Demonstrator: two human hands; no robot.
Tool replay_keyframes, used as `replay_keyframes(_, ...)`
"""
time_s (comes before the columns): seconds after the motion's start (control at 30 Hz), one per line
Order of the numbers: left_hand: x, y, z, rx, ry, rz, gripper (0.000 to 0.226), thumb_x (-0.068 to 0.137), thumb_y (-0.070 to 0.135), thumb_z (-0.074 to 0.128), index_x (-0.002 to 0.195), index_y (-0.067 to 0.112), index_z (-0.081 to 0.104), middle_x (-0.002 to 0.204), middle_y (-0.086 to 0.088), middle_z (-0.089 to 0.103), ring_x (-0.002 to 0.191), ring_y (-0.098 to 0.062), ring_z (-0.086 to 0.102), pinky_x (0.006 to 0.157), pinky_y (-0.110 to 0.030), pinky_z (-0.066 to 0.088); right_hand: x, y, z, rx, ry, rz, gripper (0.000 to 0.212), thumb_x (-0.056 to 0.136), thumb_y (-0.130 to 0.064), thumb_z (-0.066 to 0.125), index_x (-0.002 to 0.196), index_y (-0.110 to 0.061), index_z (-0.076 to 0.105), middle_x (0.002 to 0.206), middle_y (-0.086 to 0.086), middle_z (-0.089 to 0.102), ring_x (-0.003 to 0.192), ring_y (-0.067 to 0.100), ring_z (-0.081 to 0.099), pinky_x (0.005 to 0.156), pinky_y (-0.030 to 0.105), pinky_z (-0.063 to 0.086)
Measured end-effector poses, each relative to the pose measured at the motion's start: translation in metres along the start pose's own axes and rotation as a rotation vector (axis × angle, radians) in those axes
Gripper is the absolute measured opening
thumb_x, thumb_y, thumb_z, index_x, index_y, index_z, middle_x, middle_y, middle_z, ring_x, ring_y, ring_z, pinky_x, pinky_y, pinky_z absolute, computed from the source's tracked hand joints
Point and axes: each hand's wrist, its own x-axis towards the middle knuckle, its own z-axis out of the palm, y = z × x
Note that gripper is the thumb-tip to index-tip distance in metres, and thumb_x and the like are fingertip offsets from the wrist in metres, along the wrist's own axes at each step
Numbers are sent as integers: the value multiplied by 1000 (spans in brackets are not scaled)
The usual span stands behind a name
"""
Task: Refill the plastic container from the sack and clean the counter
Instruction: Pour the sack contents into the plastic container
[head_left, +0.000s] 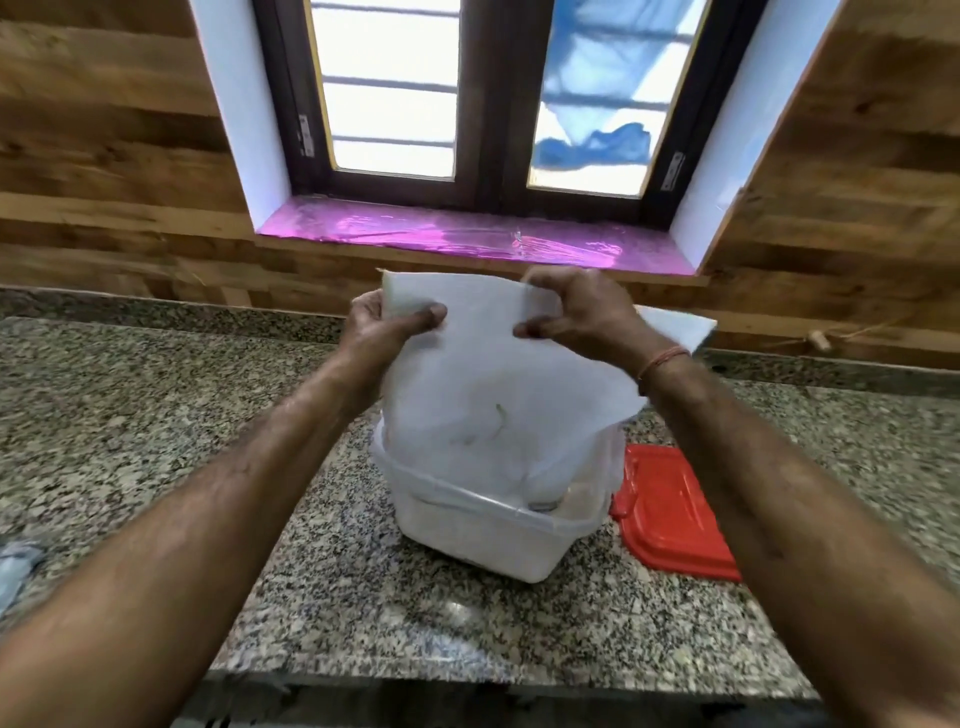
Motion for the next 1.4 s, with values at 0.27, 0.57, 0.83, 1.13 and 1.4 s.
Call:
replay_keyframes(0.27,19,-22,-11,-122,17,-54,40,73,17,87,107,6,70,98,-14,74,82,-27,70,74,-39,60,-42,82,-35,-40,69,441,41,69,-52,86,76,-16,68,74,0,69,73,19,64,62,33,48)
replay_keyframes(0.57,37,-29,-7,-211,13,-127,37,77,19,86,105,7,66,76,1,75,58,-11,69,50,-23,54,-93,117,9,1276,252,443,46,67,-30,86,108,-17,71,111,7,75,94,20,72,77,35,58)
replay_keyframes(0.83,48,-31,-14,-255,152,-128,33,75,14,87,94,13,60,85,-4,72,71,-18,68,62,-32,59,-92,93,44,977,444,530,19,89,1,71,107,-5,69,92,2,74,70,0,72,62,19,56)
replay_keyframes(1.13,13,-67,-47,26,16,-109,25,78,5,83,101,5,74,97,-7,80,87,-21,75,69,-27,61,-78,100,69,1070,150,533,29,87,-12,77,114,-16,65,109,2,74,91,14,71,69,28,61)
replay_keyframes(1.4,-11,-77,-47,361,173,-90,43,64,51,88,93,20,79,88,2,80,83,-24,78,83,-55,61,-50,112,87,791,222,574,21,91,-4,67,93,-25,68,105,7,74,94,22,68,71,44,62)
